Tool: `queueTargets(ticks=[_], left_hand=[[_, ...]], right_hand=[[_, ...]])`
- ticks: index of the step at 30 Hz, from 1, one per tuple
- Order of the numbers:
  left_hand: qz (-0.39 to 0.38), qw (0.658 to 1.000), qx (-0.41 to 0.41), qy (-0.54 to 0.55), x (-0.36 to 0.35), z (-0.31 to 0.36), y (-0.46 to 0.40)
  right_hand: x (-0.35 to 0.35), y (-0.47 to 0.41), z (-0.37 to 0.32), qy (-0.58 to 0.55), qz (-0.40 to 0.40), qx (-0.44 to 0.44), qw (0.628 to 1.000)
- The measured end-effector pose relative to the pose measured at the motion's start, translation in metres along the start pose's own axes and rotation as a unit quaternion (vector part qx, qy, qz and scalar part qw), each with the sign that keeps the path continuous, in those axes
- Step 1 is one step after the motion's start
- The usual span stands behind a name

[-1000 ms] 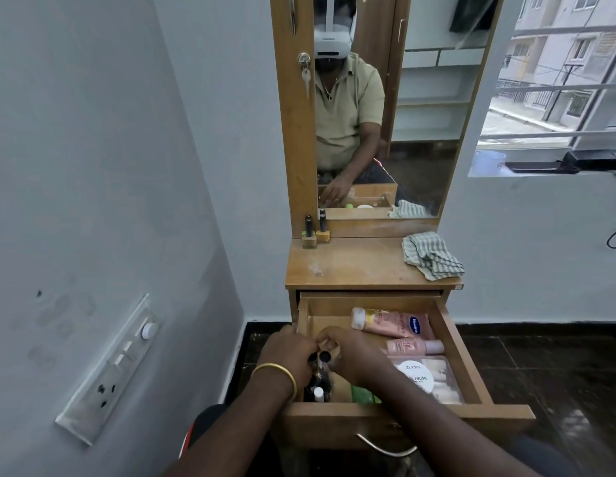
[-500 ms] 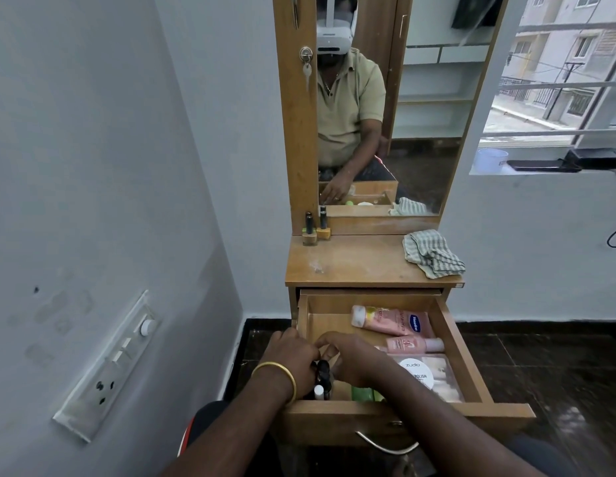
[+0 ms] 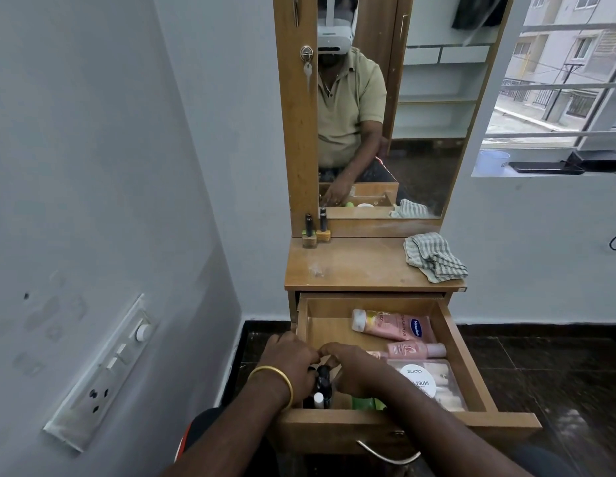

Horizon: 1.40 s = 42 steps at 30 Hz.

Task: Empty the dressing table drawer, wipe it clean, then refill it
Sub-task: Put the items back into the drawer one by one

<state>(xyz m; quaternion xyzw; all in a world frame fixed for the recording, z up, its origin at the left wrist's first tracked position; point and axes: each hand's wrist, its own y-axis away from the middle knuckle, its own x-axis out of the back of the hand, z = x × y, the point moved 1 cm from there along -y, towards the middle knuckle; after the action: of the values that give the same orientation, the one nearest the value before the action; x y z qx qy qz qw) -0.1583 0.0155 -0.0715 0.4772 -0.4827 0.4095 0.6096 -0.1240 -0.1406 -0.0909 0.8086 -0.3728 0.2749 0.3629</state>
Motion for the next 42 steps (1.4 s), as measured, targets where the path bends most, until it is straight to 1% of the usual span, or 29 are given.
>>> queueTargets(ticks=[3, 5, 7, 10, 12, 13, 14, 16, 17, 18, 19, 22, 24, 26, 28, 29, 30, 32, 36, 37, 40, 42], left_hand=[[0.037, 0.999, -0.012, 0.013, 0.004, -0.002, -0.004], [0.052, 0.998, -0.025, 0.021, 0.008, -0.005, -0.008], [0.079, 0.995, -0.038, 0.046, 0.012, -0.009, -0.014], [0.135, 0.986, -0.034, 0.089, 0.019, -0.018, -0.027], [0.197, 0.966, -0.022, 0.168, 0.025, -0.024, -0.039], [0.233, 0.944, -0.002, 0.234, 0.029, -0.028, -0.045], [0.275, 0.911, 0.026, 0.306, 0.033, -0.031, -0.051], [0.345, 0.827, 0.090, 0.434, 0.038, -0.037, -0.063], [0.359, 0.788, 0.116, 0.486, 0.040, -0.039, -0.069], [0.358, 0.757, 0.129, 0.531, 0.039, -0.042, -0.075], [0.342, 0.733, 0.126, 0.574, 0.034, -0.046, -0.084], [0.280, 0.667, 0.097, 0.684, 0.021, -0.056, -0.100], [0.252, 0.633, 0.079, 0.728, 0.008, -0.062, -0.114], [0.231, 0.603, 0.064, 0.760, 0.005, -0.064, -0.123], [0.219, 0.571, 0.061, 0.789, 0.003, -0.067, -0.130], [0.219, 0.560, 0.061, 0.797, 0.003, -0.070, -0.133], [0.218, 0.557, 0.062, 0.799, 0.004, -0.072, -0.135], [0.214, 0.568, 0.060, 0.792, 0.005, -0.072, -0.137], [0.219, 0.612, 0.048, 0.758, 0.012, -0.064, -0.136], [0.223, 0.612, 0.047, 0.757, 0.012, -0.063, -0.135], [0.233, 0.594, 0.037, 0.769, 0.014, -0.062, -0.132], [0.245, 0.589, 0.040, 0.769, 0.014, -0.061, -0.132]], right_hand=[[0.004, -0.003, 0.000, -0.010, 0.003, 0.006, 1.000], [0.010, -0.004, 0.000, 0.001, 0.020, 0.012, 1.000], [0.019, -0.007, -0.003, 0.008, 0.054, 0.016, 0.998], [0.041, -0.014, -0.011, -0.032, 0.122, 0.030, 0.992], [0.060, -0.020, -0.021, -0.064, 0.182, 0.044, 0.980], [0.070, -0.025, -0.026, -0.071, 0.216, 0.050, 0.973], [0.081, -0.033, -0.031, -0.070, 0.249, 0.057, 0.964], [0.102, -0.050, -0.039, -0.049, 0.305, 0.066, 0.949], [0.113, -0.061, -0.043, -0.033, 0.327, 0.072, 0.942], [0.122, -0.071, -0.047, -0.014, 0.346, 0.079, 0.935], [0.130, -0.085, -0.051, 0.009, 0.365, 0.087, 0.927], [0.147, -0.113, -0.064, 0.092, 0.401, 0.097, 0.906], [0.148, -0.136, -0.067, 0.140, 0.408, 0.087, 0.898], [0.145, -0.151, -0.065, 0.175, 0.397, 0.086, 0.897], [0.139, -0.160, -0.060, 0.192, 0.399, 0.097, 0.891], [0.136, -0.161, -0.059, 0.187, 0.411, 0.104, 0.886], [0.134, -0.160, -0.058, 0.178, 0.428, 0.111, 0.879], [0.132, -0.156, -0.057, 0.164, 0.457, 0.119, 0.866], [0.124, -0.134, -0.058, 0.141, 0.454, 0.127, 0.871], [0.121, -0.124, -0.058, 0.129, 0.453, 0.132, 0.872], [0.109, -0.086, -0.058, 0.087, 0.456, 0.152, 0.873], [0.097, -0.058, -0.056, 0.059, 0.447, 0.158, 0.878]])
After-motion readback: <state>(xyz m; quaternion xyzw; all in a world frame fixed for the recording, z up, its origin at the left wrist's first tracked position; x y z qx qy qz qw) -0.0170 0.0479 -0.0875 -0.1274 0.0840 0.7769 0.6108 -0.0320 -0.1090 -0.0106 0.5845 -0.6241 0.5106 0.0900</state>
